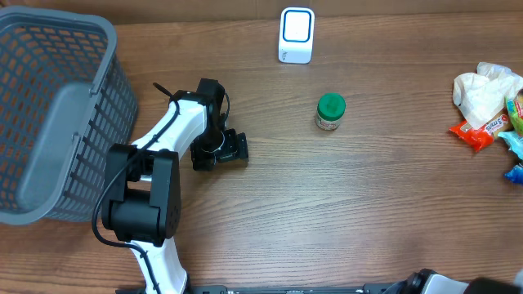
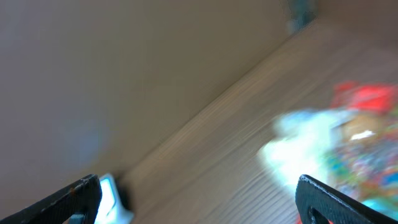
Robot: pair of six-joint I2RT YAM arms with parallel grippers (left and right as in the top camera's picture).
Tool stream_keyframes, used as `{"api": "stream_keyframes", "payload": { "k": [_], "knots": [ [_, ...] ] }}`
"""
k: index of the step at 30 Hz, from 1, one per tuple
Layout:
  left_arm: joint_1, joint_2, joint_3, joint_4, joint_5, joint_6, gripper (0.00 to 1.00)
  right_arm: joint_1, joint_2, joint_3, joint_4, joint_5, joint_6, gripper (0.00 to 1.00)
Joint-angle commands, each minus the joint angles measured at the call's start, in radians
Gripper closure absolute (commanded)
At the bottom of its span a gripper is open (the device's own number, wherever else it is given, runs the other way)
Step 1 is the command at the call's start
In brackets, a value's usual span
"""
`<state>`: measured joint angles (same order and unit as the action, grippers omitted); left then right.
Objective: Scan the item barcode
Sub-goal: 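Move the right gripper over the green-lidded jar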
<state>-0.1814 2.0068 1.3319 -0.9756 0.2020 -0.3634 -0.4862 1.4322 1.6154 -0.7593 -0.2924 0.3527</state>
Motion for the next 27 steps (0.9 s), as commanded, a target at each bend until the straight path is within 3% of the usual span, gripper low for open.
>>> {"api": "stream_keyframes", "payload": {
  "k": [1,6,12,16,20,27],
  "knots": [
    [0.003,0.026,-0.013,0.032,0.027,0.021,0.07,0.125,-0.012,0.002,-0.065,-0.061,-0.059,0.0],
    [0.003,0.026,-0.013,0.047,0.024,0.028,0.07,0.366,-0.001,-0.01,-0.202,0.172,-0.099,0.0],
    [0.003,0.026,-0.013,0.068,0.024,0.039,0.05,0.57,0.042,-0.068,-0.207,0.196,-0.144,0.0],
    [0.003,0.026,-0.013,0.069,0.024,0.049,0.05,0.616,0.115,-0.093,-0.204,0.156,-0.155,0.0],
    [0.003,0.026,-0.013,0.073,0.024,0.05,0.01,0.621,0.196,-0.104,-0.19,-0.072,-0.237,0.0],
    [0.003,0.026,-0.013,0.088,0.024,0.05,0.0,0.681,0.313,-0.105,-0.185,-0.051,-0.283,0.0]
  ]
}}
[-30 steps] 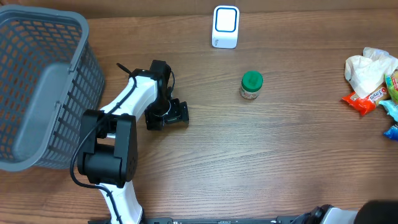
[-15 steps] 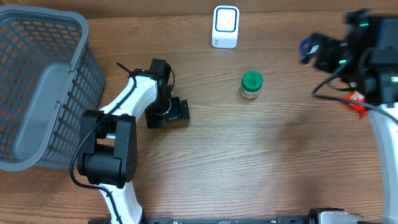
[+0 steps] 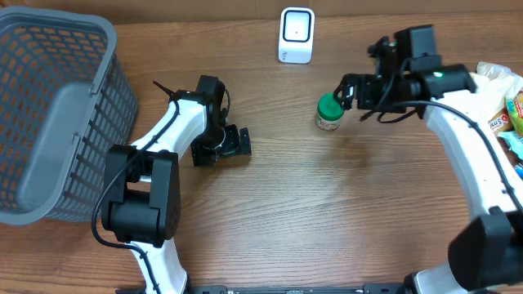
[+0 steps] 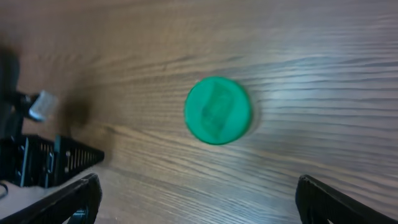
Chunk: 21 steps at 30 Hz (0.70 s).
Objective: Scan the item barcode
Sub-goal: 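Move the right gripper over the green-lidded jar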
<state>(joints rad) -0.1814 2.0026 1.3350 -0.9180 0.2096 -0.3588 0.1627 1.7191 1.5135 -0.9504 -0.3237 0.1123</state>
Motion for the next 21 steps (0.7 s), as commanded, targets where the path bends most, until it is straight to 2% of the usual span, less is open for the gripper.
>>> {"api": "stream_keyframes", "payload": {
  "k": [1,5,10,15,21],
  "knots": [
    [0.003,0.03,-0.016,0.032,0.016,0.045,0.0,0.044,0.04,-0.003,0.005,-0.006,-0.043,0.0],
    [0.003,0.03,-0.016,0.037,0.017,0.045,0.0,0.107,0.094,-0.003,0.013,0.049,-0.042,0.0],
    [0.003,0.03,-0.016,0.036,0.016,0.045,0.0,0.169,0.124,-0.003,0.055,0.214,0.006,0.0],
    [0.003,0.03,-0.016,0.037,0.016,0.045,0.0,0.185,0.126,-0.003,0.085,0.323,0.072,0.0],
    [0.003,0.03,-0.016,0.04,0.016,0.045,0.0,0.185,0.126,-0.003,0.098,0.383,0.087,0.0]
  ]
}}
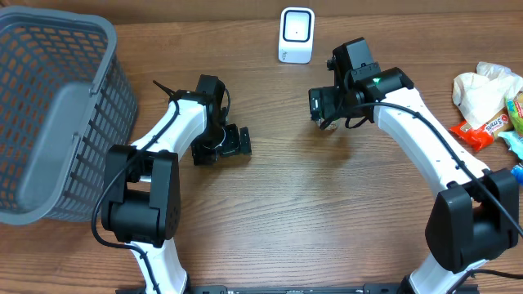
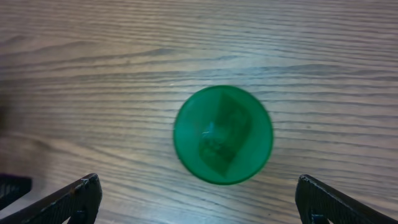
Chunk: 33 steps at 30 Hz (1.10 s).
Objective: Scan the item barcode
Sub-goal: 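Move the right gripper over the green-lidded jar, then lower the right gripper and grasp the green-lidded jar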
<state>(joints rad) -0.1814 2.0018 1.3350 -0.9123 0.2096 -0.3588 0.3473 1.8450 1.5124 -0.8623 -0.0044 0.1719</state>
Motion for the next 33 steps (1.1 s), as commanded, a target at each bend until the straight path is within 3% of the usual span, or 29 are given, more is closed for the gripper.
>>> {"api": "stream_keyframes", "payload": {
  "k": [1,24,33],
  "knots": [
    [0.003,0.031,-0.016,0.036,0.016,0.045,0.0,0.0,0.002,-0.002,0.014,0.063,0.027,0.0],
    [0.003,0.031,-0.016,0.049,0.017,0.045,0.0,0.0,0.126,-0.003,0.099,0.03,0.018,0.0],
    [0.003,0.031,-0.016,0.044,0.017,0.045,0.0,0.0,0.175,-0.003,0.097,0.031,0.015,0.1]
  ]
}}
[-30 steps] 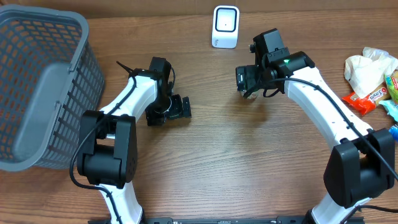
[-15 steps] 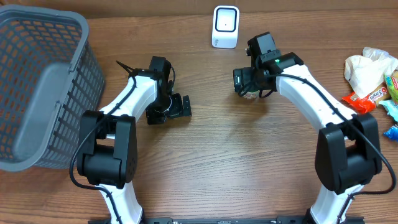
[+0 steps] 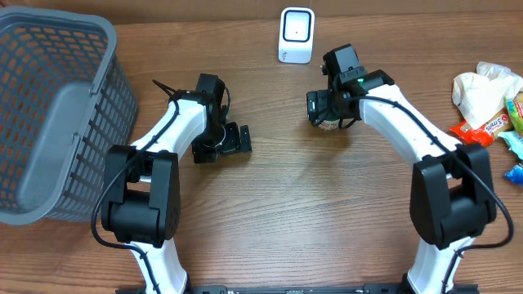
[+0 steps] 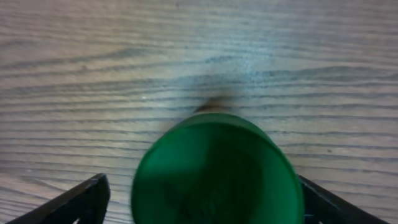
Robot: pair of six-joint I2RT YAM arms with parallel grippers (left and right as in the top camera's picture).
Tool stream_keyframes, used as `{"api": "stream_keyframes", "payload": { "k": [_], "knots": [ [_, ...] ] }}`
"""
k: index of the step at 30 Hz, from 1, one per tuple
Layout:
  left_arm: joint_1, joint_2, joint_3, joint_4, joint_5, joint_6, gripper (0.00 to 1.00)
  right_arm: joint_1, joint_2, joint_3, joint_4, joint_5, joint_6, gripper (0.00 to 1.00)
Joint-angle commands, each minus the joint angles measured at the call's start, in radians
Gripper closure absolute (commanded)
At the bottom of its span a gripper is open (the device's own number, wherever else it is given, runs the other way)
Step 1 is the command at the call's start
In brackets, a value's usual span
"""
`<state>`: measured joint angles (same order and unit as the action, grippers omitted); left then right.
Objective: Scan the item barcode
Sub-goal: 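Lower the right gripper and grasp the green-lidded jar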
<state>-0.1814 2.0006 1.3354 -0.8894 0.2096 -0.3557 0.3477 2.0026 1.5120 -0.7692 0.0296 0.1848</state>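
A small jar with a green lid stands upright on the wooden table; its lid fills the lower middle of the right wrist view. My right gripper is open and straight above it, one dark finger on each side of the lid. In the overhead view the right gripper covers nearly all of the jar. A white barcode scanner stands at the table's back edge, just left of and behind that gripper. My left gripper rests on the table to the left; its jaws are too dark to read.
A grey plastic basket takes up the left side. A heap of snack packets and a white bag lies at the right edge. Bare wooden table stretches across the front.
My right gripper has come closer to the jar: the green lid is larger and lower in the wrist view, between the fingers. The left arm has not moved.
At first the jar stood alone and my right arm was out of the overhead view. Then the open right gripper was just right of the jar, then directly over the lid. Now it is close above the lid, fingers on either side.
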Motion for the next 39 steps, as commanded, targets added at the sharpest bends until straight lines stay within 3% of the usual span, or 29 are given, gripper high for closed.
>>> {"api": "stream_keyframes", "payload": {
  "k": [1,6,20,31,33,39],
  "knots": [
    [0.003,0.032,-0.016,0.021,0.017,0.042,0.0,0.0,0.018,-0.002,0.005,0.0,0.002,0.11],
    [0.003,0.032,-0.016,0.019,0.017,0.042,0.0,0.0,0.018,0.0,0.005,0.022,0.002,0.14],
    [0.003,0.032,-0.016,0.02,0.017,0.042,0.0,0.024,0.018,0.0,-0.018,0.012,-0.037,0.37],
    [0.003,0.032,-0.016,0.019,0.017,0.042,0.0,0.074,0.017,0.0,-0.06,-0.018,-0.072,0.44],
    [0.003,0.032,-0.016,0.019,0.017,0.042,0.0,0.076,0.017,0.0,-0.068,-0.077,-0.113,0.48],
    [0.003,0.032,-0.016,0.02,0.016,0.042,0.0,0.076,0.001,0.0,-0.092,-0.307,-0.258,0.48]
  ]
}}
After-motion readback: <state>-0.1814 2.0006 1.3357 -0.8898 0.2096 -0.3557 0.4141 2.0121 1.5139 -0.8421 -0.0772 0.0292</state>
